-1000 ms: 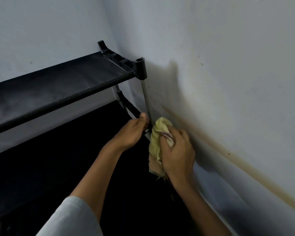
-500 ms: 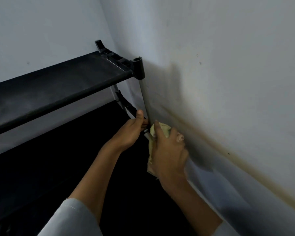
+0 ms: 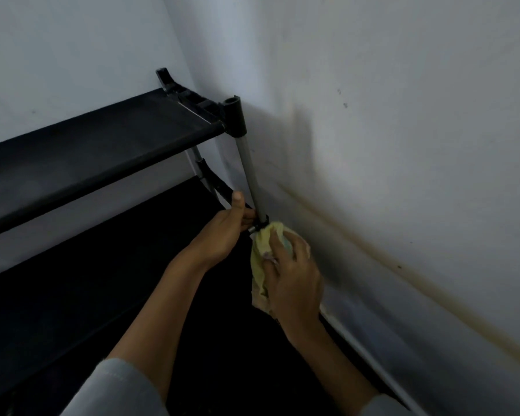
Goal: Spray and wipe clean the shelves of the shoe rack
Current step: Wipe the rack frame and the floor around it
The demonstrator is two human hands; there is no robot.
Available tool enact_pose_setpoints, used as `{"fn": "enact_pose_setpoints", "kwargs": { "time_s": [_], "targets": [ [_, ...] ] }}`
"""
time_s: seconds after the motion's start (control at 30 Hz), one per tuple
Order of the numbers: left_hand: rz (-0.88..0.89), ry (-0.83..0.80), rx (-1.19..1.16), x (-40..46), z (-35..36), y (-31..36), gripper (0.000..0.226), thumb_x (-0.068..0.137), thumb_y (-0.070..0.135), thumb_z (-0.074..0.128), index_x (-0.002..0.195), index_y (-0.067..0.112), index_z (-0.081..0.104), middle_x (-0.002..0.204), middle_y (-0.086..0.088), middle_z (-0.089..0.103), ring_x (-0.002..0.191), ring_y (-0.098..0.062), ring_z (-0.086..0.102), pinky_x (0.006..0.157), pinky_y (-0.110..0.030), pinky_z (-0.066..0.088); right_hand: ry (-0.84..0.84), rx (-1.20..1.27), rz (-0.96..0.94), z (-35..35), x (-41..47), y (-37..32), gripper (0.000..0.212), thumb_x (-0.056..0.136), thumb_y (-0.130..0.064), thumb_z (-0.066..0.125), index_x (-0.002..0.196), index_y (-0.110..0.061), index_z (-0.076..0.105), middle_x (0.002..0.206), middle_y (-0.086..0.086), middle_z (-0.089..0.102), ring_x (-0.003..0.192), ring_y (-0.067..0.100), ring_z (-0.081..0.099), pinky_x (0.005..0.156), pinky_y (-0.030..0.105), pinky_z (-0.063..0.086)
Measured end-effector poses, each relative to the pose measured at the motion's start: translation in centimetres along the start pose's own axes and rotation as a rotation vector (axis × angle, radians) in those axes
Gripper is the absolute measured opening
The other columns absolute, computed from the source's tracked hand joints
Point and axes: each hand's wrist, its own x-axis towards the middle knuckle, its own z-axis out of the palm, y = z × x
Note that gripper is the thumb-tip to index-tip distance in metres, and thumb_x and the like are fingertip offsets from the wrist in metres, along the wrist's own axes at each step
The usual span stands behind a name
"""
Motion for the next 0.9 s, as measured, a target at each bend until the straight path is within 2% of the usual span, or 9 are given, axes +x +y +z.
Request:
{"fn": "enact_pose_setpoints", "kwargs": {
  "time_s": [0.1,0.2,0.33,0.43,0.5,0.57,0.67,0.77,0.9],
  "targets": [
    [0.004,0.001,-0.021,-0.1,0.0,0.0,0.094,0.067,0.075,0.016,0.127,0.015,0.055,0.118,0.006,0.054,0.105,-0.003,0.052,0.085,-0.011,0.036,-0.3,-0.086,0.239,2.5,-2.9,4.9,0.038,0.096,-0.029,0.05,0.133,-0.025,0.057,0.133,0.005,0.053,0.114,0.028,0.054,0.088,0.033,0.044],
    [0.047,0.005,-0.048,-0.3,0.3,0.1,0.064,0.07,0.071,0.017,0.101,0.033,0.059,0.112,0.009,0.055,0.098,0.001,0.053,0.089,-0.014,0.036,-0.366,-0.006,0.32,2.7,-6.2,8.5,0.041,0.093,-0.025,0.053,0.134,-0.028,0.056,0.134,0.0,0.053,0.116,0.023,0.055,0.092,0.029,0.043],
    [0.133,0.062,-0.109,-1.1,0.9,-0.4,0.058,0.076,0.065,0.02,0.106,0.031,0.057,0.106,0.015,0.058,0.095,0.012,0.055,0.08,-0.001,0.041,-0.133,0.2,0.236,2.4,-6.8,7.9,0.036,0.086,-0.017,0.066,0.122,-0.019,0.066,0.13,0.005,0.059,0.109,0.029,0.062,0.085,0.032,0.049],
    [0.192,0.119,-0.081,-2.1,1.4,-1.1,0.062,0.081,0.061,0.022,0.12,0.026,0.054,0.118,0.012,0.057,0.111,0.001,0.054,0.094,-0.01,0.039,0.169,0.3,0.006,2.6,-4.1,5.1,0.037,0.084,-0.022,0.058,0.119,-0.014,0.068,0.124,0.012,0.062,0.109,0.03,0.06,0.086,0.034,0.05],
    [0.203,0.136,-0.041,-2.6,1.6,-1.5,0.067,0.083,0.059,0.022,0.129,0.021,0.051,0.125,0.012,0.053,0.12,-0.002,0.05,0.101,-0.016,0.037,0.252,0.262,-0.12,3.5,-2.4,4.1,0.038,0.084,-0.022,0.055,0.119,-0.013,0.067,0.121,0.015,0.062,0.11,0.028,0.055,0.086,0.032,0.048],
    [0.191,0.14,0.001,-3.1,1.5,-1.8,0.071,0.084,0.06,0.022,0.133,0.017,0.05,0.129,0.01,0.051,0.125,-0.004,0.047,0.107,-0.022,0.034,0.204,0.244,-0.11,4.8,-1.9,4.2,0.038,0.082,-0.016,0.059,0.119,-0.012,0.068,0.121,0.015,0.063,0.112,0.027,0.053,0.086,0.035,0.05],
    [0.183,0.126,0.06,-3.6,1.3,-2.0,0.072,0.083,0.061,0.021,0.132,0.017,0.051,0.133,0.006,0.052,0.127,-0.005,0.045,0.109,-0.024,0.032,-0.025,0.244,-0.002,6.6,-4.4,6.6,0.038,0.078,-0.005,0.067,0.116,-0.006,0.069,0.123,0.017,0.062,0.111,0.034,0.06,0.088,0.041,0.052],
    [0.2,0.147,0.087,-4.1,1.5,-1.9,0.069,0.086,0.056,0.023,0.125,0.011,0.058,0.129,0.0,0.059,0.123,-0.009,0.051,0.11,-0.032,0.036,-0.236,0.246,0.132,6.9,-8.2,10.5,0.031,0.088,-0.002,0.065,0.118,-0.006,0.067,0.13,0.014,0.057,0.12,0.033,0.055,0.098,0.031,0.042],
    [0.189,0.128,0.123,-4.5,1.4,-2.3,0.058,0.085,0.055,0.03,0.1,0.014,0.068,0.101,-0.001,0.07,0.098,-0.008,0.066,0.094,-0.03,0.05,-0.204,0.406,0.241,5.0,-11.3,12.7,0.038,0.094,-0.011,0.059,0.125,-0.033,0.057,0.133,-0.014,0.054,0.123,0.009,0.052,0.102,0.013,0.032]
  ]
}}
